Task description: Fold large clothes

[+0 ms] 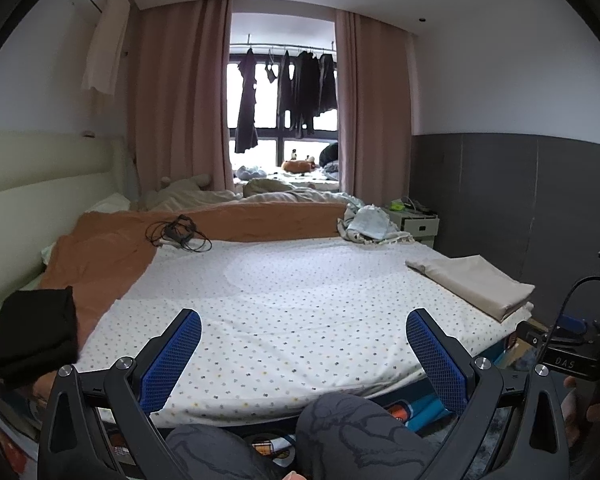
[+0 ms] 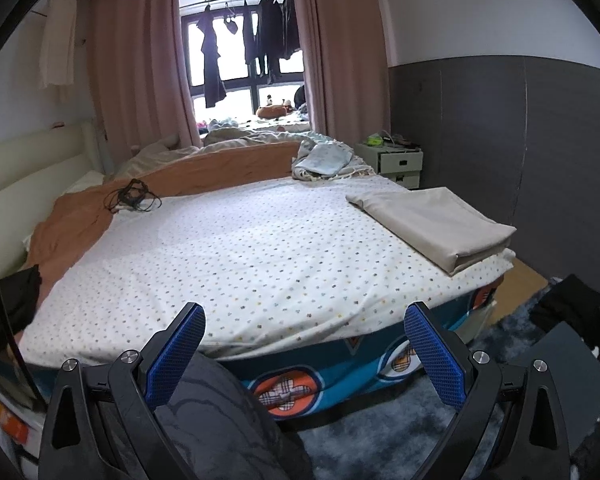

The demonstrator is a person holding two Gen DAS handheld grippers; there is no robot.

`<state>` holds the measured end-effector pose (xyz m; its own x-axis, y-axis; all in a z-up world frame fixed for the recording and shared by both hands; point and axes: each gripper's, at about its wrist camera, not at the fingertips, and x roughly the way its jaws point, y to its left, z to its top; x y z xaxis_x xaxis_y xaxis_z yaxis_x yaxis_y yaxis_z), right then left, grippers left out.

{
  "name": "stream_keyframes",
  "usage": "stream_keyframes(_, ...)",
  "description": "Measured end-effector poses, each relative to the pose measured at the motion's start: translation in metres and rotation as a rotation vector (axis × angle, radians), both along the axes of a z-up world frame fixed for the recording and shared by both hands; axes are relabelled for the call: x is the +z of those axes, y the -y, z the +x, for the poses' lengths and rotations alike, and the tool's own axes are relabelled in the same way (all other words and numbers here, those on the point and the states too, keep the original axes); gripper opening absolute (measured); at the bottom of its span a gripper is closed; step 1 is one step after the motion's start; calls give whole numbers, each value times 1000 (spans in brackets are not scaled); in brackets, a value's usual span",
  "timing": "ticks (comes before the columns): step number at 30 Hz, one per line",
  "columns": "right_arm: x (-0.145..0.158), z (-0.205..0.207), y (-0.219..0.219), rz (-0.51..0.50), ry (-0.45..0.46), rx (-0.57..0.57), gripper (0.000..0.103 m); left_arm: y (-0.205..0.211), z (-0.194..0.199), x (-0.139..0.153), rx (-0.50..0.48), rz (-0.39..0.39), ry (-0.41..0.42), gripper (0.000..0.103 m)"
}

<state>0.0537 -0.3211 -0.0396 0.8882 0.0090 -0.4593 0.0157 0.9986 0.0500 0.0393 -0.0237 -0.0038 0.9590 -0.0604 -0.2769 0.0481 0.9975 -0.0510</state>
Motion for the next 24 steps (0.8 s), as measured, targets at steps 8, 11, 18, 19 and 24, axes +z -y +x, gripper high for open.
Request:
stream_keyframes(8, -1, -5, 8, 30, 10, -25, 101, 0, -3, -2, -11, 3, -7, 102)
stream_keyframes(11, 1, -7, 8, 27, 12, -27, 101, 2, -4, -2, -9, 13, -13, 102)
stream_keyframes(18, 2, -9, 8, 24, 12, -18, 101, 2, -10, -1, -14, 13, -6, 102)
stream_keyframes(19, 1, -9, 8, 25, 12, -18, 101, 1, -11, -1, -14, 11, -5, 102)
stream_keyframes(24, 3, -11, 8, 19, 20, -16, 101, -1, -14, 0, -15, 3, 2, 103)
